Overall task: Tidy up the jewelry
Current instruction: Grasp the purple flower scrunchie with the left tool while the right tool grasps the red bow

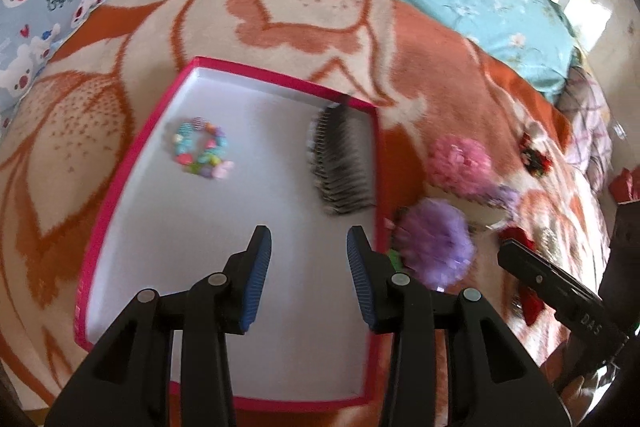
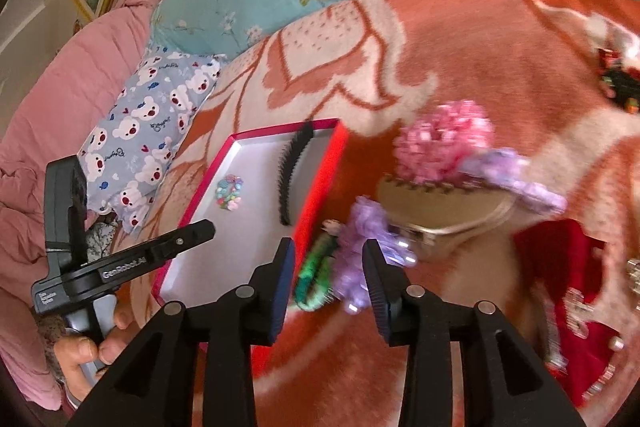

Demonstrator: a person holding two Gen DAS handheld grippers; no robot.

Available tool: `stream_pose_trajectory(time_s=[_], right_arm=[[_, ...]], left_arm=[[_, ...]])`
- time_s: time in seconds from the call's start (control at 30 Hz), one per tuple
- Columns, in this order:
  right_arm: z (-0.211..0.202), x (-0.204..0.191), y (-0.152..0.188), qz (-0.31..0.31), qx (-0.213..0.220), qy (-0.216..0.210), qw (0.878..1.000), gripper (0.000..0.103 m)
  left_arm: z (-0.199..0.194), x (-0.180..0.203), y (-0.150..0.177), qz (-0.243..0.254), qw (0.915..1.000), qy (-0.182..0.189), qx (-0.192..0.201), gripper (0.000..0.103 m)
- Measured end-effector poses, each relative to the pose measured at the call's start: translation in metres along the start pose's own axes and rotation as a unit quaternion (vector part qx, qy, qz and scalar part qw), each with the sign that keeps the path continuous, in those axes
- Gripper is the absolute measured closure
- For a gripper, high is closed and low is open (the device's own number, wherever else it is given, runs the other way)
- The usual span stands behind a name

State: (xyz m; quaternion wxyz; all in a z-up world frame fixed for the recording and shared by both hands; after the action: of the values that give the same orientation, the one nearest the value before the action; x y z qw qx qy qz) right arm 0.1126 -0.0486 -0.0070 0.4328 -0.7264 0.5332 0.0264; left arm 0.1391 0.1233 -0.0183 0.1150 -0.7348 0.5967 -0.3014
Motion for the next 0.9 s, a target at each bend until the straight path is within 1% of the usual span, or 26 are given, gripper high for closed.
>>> stream_pose_trajectory(time_s=[0.03, 0.1, 0.27, 0.4, 0.6, 0.8, 0.83, 0.87, 0.9], right_arm=[[-0.007, 0.006, 0.002, 0.002, 0.003, 0.006, 1.000, 0.065], [-0.018, 0.015, 0.005, 0.003, 0.008, 0.015, 1.000, 0.065], [-0.047, 0.040, 0.017, 0.008, 0.023, 0.046, 0.999, 0.064], [-0.063, 0.060, 0.028, 0.012, 0.027, 0.072, 0.997, 0.062], [-0.071, 0.085, 0.042, 0.026, 0.020, 0.093, 0.995, 0.062], [-0.071, 0.093, 0.044, 0.029, 0.017, 0.096, 0.995, 0.062], [-0.070, 0.093, 0.043, 0.027, 0.016, 0.095, 0.995, 0.060], [-0.068, 0.092, 0.042, 0.024, 0.015, 0.096, 0.995, 0.055], [-0.066, 0.091, 0.042, 0.021, 0.014, 0.098, 0.995, 0.053]], left_arm=[[-0.001, 0.006, 0.002, 0.004, 1.0000, 0.004, -0.001, 0.065], [-0.002, 0.016, 0.005, 0.011, 0.9999, 0.009, -0.001, 0.058], [-0.001, 0.036, 0.013, 0.023, 0.9995, 0.020, -0.007, 0.058], [0.001, 0.051, 0.021, 0.037, 0.9989, 0.027, -0.015, 0.058], [0.012, 0.074, 0.030, 0.059, 0.9971, 0.036, -0.031, 0.058], [0.026, 0.089, 0.034, 0.076, 0.9955, 0.035, -0.045, 0.058], [0.028, 0.090, 0.034, 0.077, 0.9953, 0.035, -0.047, 0.058], [0.030, 0.091, 0.034, 0.077, 0.9952, 0.034, -0.049, 0.058], [0.033, 0.091, 0.034, 0.077, 0.9951, 0.034, -0.051, 0.058]])
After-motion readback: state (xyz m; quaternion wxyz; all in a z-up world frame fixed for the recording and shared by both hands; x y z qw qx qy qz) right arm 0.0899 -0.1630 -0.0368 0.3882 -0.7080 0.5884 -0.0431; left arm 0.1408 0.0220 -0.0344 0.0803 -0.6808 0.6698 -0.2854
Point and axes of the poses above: each gripper's, at about its wrist camera, not at the fingertips, and z roughly the way its jaws point, x to its right, y to its underside, the point moved 4 cm from there along z, roughly the way its jaws point, and after that the axes turned 4 degrees about y, right-handed, at the moved point
